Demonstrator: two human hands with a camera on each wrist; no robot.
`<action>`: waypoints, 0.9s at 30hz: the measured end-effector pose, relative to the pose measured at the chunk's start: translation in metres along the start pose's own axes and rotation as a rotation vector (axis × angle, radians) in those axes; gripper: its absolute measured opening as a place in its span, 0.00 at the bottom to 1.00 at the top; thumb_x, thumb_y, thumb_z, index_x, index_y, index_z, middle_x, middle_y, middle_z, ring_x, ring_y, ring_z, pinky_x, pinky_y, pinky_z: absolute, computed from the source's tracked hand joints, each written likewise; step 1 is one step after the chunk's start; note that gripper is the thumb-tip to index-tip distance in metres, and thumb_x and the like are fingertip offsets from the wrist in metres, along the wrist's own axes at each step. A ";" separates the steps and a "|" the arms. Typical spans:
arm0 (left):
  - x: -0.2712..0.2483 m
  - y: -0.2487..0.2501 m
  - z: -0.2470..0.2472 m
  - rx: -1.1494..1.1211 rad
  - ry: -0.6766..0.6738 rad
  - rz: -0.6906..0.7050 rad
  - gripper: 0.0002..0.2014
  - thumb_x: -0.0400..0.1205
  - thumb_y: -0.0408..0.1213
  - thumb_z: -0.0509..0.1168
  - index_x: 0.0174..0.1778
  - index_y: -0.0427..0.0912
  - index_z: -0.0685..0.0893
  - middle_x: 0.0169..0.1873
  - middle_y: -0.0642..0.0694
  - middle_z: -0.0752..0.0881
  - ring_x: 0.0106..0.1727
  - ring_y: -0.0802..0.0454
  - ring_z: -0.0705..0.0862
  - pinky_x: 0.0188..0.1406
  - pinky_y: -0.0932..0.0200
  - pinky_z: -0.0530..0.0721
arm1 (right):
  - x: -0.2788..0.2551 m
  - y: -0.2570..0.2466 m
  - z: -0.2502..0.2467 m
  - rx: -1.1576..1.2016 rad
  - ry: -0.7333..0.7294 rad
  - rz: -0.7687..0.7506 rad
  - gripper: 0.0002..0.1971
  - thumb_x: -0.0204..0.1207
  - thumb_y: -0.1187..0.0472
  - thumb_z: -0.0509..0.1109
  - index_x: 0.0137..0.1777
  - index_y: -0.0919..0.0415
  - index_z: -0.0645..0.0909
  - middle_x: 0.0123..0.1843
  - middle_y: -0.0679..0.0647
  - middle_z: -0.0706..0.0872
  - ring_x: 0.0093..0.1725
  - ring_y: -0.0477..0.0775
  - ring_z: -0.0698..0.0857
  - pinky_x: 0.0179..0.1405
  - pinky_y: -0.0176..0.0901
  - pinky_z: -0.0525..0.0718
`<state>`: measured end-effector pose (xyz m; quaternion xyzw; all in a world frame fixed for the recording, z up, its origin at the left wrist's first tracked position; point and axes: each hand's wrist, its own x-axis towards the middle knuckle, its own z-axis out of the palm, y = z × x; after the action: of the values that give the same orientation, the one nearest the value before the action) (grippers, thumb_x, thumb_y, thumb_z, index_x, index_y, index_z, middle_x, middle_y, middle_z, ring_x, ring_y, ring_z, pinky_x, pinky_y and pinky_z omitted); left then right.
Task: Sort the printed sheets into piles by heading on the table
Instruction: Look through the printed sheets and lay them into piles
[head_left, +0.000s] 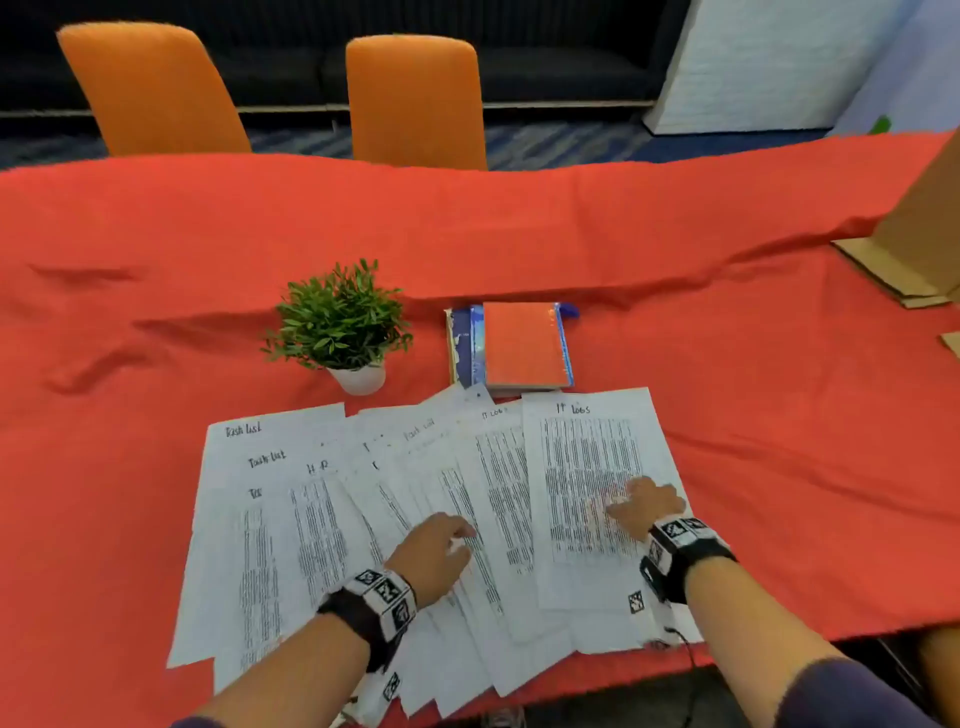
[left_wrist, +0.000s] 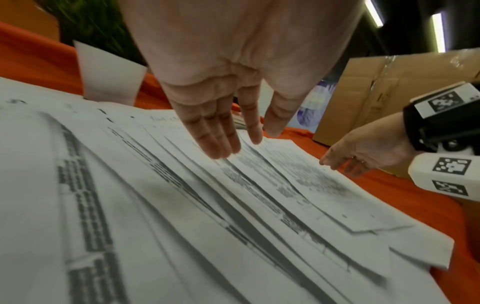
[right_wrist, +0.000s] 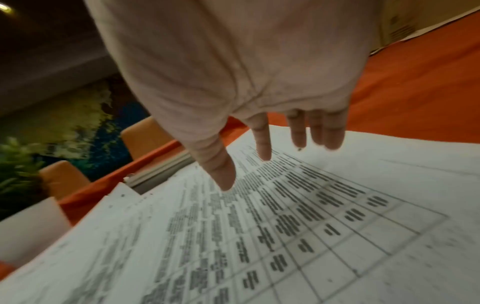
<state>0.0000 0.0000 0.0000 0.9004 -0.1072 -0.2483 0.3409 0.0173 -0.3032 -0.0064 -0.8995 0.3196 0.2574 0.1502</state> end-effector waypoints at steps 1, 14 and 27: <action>0.005 0.003 0.009 0.015 -0.026 0.024 0.13 0.85 0.42 0.59 0.65 0.54 0.77 0.66 0.52 0.76 0.67 0.55 0.75 0.67 0.66 0.69 | 0.001 0.004 0.000 -0.002 0.023 0.061 0.35 0.72 0.44 0.69 0.75 0.58 0.65 0.73 0.63 0.70 0.72 0.65 0.71 0.71 0.54 0.74; 0.017 -0.005 0.052 0.338 -0.126 0.042 0.22 0.83 0.41 0.59 0.74 0.56 0.72 0.81 0.52 0.60 0.80 0.50 0.60 0.78 0.53 0.61 | 0.020 0.054 -0.001 0.198 -0.101 0.151 0.24 0.69 0.48 0.78 0.54 0.67 0.80 0.44 0.54 0.81 0.53 0.54 0.84 0.35 0.35 0.77; 0.014 -0.002 0.053 0.346 -0.076 0.028 0.20 0.83 0.40 0.61 0.71 0.58 0.75 0.79 0.55 0.63 0.78 0.52 0.62 0.76 0.54 0.63 | 0.023 0.100 -0.023 0.358 0.146 0.022 0.09 0.74 0.72 0.66 0.54 0.70 0.78 0.52 0.64 0.86 0.48 0.64 0.84 0.46 0.52 0.83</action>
<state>-0.0156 -0.0338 -0.0406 0.9339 -0.1736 -0.2555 0.1799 -0.0242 -0.4001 -0.0114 -0.8709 0.3803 0.1323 0.2816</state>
